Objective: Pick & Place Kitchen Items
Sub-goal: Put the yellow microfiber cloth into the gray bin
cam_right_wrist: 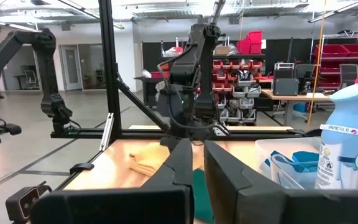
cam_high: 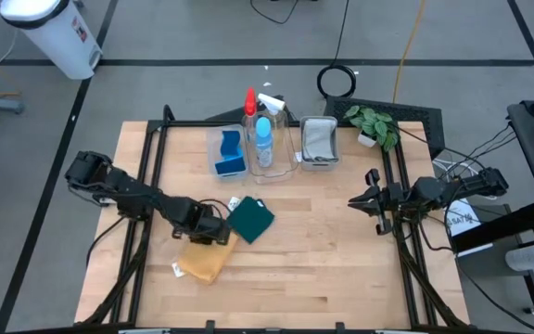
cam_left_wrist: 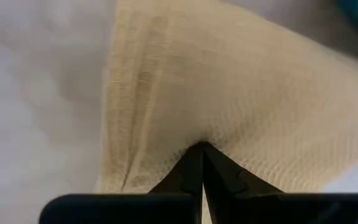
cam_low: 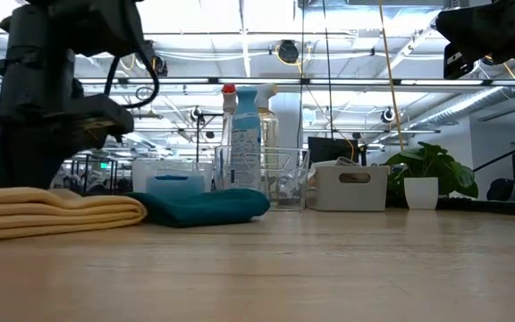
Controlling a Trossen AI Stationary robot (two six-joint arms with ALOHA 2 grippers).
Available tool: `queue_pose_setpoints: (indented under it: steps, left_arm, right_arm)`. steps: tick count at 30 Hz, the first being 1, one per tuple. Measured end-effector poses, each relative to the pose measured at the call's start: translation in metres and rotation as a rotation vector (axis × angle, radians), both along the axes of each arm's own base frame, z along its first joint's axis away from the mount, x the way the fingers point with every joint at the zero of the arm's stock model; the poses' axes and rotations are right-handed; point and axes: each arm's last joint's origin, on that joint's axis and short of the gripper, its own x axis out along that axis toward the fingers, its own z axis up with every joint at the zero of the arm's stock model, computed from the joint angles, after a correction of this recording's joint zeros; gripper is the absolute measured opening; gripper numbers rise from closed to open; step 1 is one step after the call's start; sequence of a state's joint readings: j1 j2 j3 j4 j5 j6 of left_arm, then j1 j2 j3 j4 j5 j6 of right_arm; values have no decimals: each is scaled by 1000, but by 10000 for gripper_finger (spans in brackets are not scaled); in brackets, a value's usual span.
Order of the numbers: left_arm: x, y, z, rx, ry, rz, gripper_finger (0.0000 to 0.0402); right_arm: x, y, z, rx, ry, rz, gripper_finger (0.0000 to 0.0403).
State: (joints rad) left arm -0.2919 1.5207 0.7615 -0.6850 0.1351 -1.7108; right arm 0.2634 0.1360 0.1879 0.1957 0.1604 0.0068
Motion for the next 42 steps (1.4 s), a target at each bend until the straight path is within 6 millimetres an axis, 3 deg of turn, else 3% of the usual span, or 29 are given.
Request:
queue_pose_setpoints:
  steps: [6,10,13,18,22,26,31,37,42]
  left_arm:
    - [6,7,42,96,-233,-264,8]
    - [9,19,66,200,-364,-482,37]
    - [8,27,72,253,-393,-668,69]
    - [4,47,66,240,-315,-929,159]
    - [5,63,61,240,-289,-1035,235]
    - [10,78,52,164,-315,-1129,282]
    - [12,91,25,19,-350,-1218,287]
    - [7,100,-14,-160,-306,-1239,257]
    - [5,101,-25,-254,-355,-1273,226]
  right_arm:
    - [0,0,-1,-3,6,0,15]
    - [0,0,-1,-4,6,0,15]
    - [0,0,-1,-5,6,-1,15]
    - [0,0,-1,-3,6,-1,15]
    - [0,0,-1,-2,6,0,15]
    - [0,0,-1,-2,6,0,15]
    - [0,0,-1,-2,7,0,15]
    - [0,0,-2,-7,16,0,15]
    - [0,0,-2,-18,17,-2,15]
